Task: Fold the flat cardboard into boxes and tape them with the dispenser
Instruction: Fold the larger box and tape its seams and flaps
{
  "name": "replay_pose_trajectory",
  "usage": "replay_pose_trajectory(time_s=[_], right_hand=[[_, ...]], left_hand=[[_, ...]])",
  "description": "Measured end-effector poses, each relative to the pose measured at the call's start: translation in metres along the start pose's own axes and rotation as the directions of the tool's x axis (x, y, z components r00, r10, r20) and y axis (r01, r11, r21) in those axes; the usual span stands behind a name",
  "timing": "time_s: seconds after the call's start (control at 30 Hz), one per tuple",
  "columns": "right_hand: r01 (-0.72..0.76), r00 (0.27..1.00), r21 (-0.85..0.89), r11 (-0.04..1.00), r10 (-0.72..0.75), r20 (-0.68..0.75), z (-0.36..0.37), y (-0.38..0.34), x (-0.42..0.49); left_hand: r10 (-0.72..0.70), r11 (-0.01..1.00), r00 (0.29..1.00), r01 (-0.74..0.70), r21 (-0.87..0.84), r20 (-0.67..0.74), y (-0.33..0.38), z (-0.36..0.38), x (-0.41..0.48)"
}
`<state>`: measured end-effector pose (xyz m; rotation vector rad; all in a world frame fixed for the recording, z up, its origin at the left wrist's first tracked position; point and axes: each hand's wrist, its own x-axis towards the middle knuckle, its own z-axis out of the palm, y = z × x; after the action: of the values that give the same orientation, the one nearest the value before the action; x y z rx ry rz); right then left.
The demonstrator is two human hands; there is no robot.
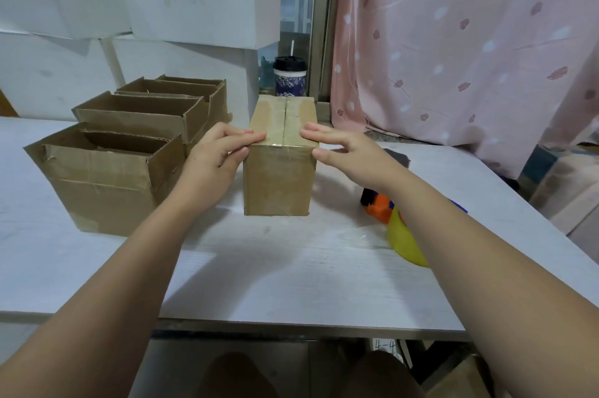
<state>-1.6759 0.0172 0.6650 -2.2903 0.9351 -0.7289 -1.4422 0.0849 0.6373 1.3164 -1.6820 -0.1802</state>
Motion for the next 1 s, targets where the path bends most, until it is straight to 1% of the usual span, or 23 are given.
replay_pose_trajectory(time_s=[0.07, 0.13, 0.2, 0.27, 0.33, 0.37, 0.43, 0.5, 0.6, 0.83, 1.0], right_hand=[[-0.002, 1.000, 0.046, 0.999, 0.004, -0.024, 0.001, 0.000, -0.001], [0.002, 0.999, 0.015, 1.000, -0.002, -0.036, 0.002, -0.001, 0.000], [0.016, 0.999, -0.057, 0.998, -0.019, -0.047, 0.003, -0.003, 0.000], [0.026, 0.997, -0.135, 0.990, -0.035, -0.065, 0.005, -0.003, 0.000], [0.024, 0.997, -0.186, 0.982, -0.036, -0.062, 0.004, -0.001, -0.001], [0.026, 0.999, -0.203, 0.979, -0.035, -0.040, 0.002, -0.001, -0.001], [0.045, 0.999, -0.243, 0.969, -0.039, 0.030, -0.005, -0.002, -0.002], [0.077, 0.996, -0.291, 0.954, -0.058, 0.074, -0.013, -0.003, -0.002], [0.092, 0.993, -0.286, 0.954, -0.069, 0.093, -0.018, -0.004, 0.002], [0.067, 0.994, -0.216, 0.974, -0.047, 0.097, -0.021, -0.002, 0.011], [0.088, 0.996, -0.231, 0.969, -0.084, 0.025, -0.017, 0.004, 0.013]], left_hand=[[-0.026, 0.999, 0.999, 0.025, -0.044, -0.038, 0.003, 0.004, -0.002], [-0.070, 0.994, 0.993, 0.062, -0.088, -0.093, 0.005, 0.011, -0.003], [-0.111, 0.994, 0.980, 0.107, -0.033, -0.165, 0.009, 0.024, -0.003], [-0.124, 0.988, 0.954, 0.143, 0.053, -0.274, 0.011, 0.039, -0.002], [-0.120, 0.986, 0.924, 0.154, 0.066, -0.364, 0.012, 0.047, -0.002], [-0.120, 0.987, 0.916, 0.150, 0.049, -0.382, 0.011, 0.049, -0.002], [-0.120, 0.992, 0.920, 0.122, -0.017, -0.374, 0.007, 0.048, -0.003], [-0.117, 0.991, 0.936, 0.089, -0.098, -0.333, 0.005, 0.044, -0.005], [-0.108, 0.989, 0.952, 0.075, -0.124, -0.285, 0.003, 0.039, -0.006], [-0.136, 0.985, 0.954, 0.102, -0.137, -0.266, 0.005, 0.038, -0.001], [-0.141, 0.982, 0.958, 0.104, -0.155, -0.249, 0.005, 0.038, 0.000]])
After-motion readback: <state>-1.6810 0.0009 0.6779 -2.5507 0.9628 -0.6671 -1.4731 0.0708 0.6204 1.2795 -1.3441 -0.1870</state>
